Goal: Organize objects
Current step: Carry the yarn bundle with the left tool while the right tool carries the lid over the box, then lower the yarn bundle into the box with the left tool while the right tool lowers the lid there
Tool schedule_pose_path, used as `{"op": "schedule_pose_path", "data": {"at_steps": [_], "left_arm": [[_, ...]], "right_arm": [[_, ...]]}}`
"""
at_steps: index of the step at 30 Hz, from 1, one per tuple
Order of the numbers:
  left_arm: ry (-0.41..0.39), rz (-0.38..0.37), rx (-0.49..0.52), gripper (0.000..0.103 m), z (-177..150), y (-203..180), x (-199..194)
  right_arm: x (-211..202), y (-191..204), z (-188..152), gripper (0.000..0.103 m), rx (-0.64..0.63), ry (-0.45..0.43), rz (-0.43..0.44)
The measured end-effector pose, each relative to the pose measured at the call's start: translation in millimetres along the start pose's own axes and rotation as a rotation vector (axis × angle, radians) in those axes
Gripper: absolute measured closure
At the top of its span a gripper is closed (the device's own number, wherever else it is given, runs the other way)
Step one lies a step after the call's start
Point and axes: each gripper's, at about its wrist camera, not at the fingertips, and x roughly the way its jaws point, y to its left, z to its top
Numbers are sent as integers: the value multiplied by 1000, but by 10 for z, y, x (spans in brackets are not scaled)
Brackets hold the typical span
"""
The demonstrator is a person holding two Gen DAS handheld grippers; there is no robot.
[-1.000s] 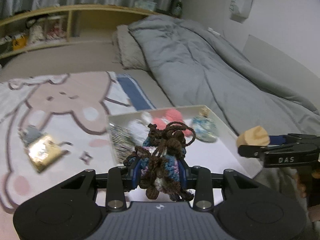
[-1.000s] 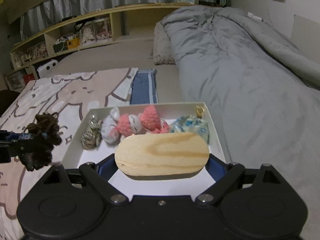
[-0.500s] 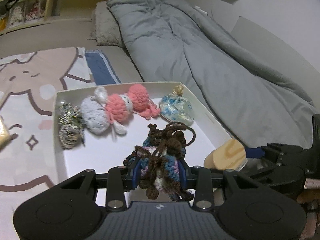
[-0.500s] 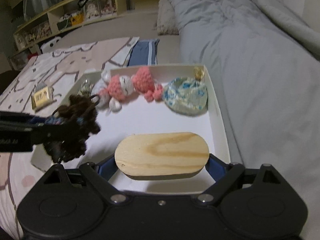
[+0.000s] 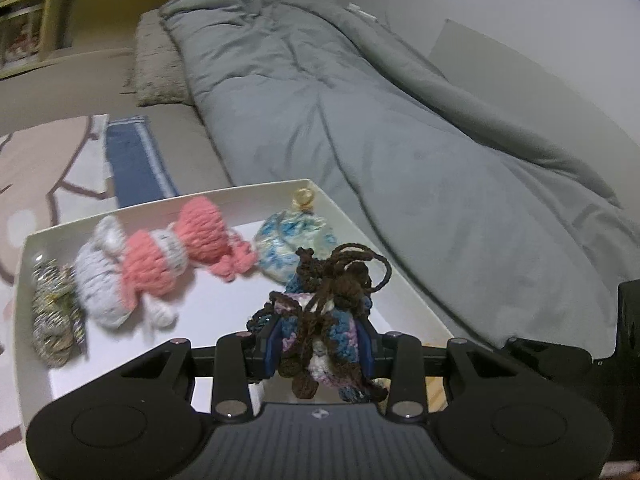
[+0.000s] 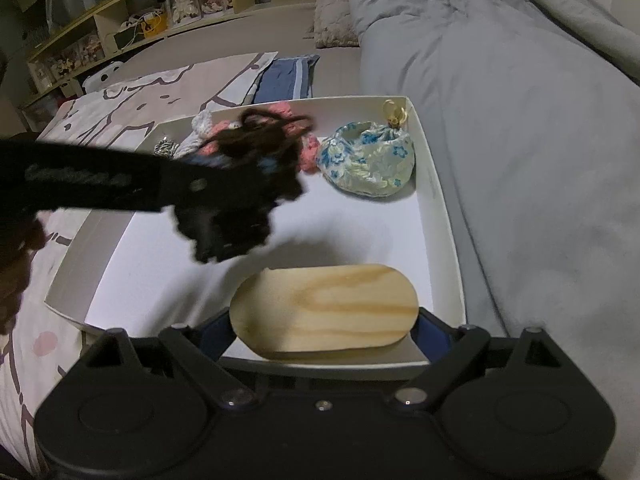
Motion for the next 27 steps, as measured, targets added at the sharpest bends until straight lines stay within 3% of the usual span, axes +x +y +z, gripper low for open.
{"op": "schedule_pose_path", "data": {"at_steps": [8, 13, 27], "left_arm": [[62, 15, -17, 44, -43, 27, 250], [67, 25, -24, 43, -71, 94, 195], [66, 44, 7, 43, -37, 81, -54]], "right_arm": [[117, -17, 8, 10, -6, 30, -26], [111, 30, 25, 5, -10, 47, -35], [-159, 19, 60, 5, 40, 12, -65]]}}
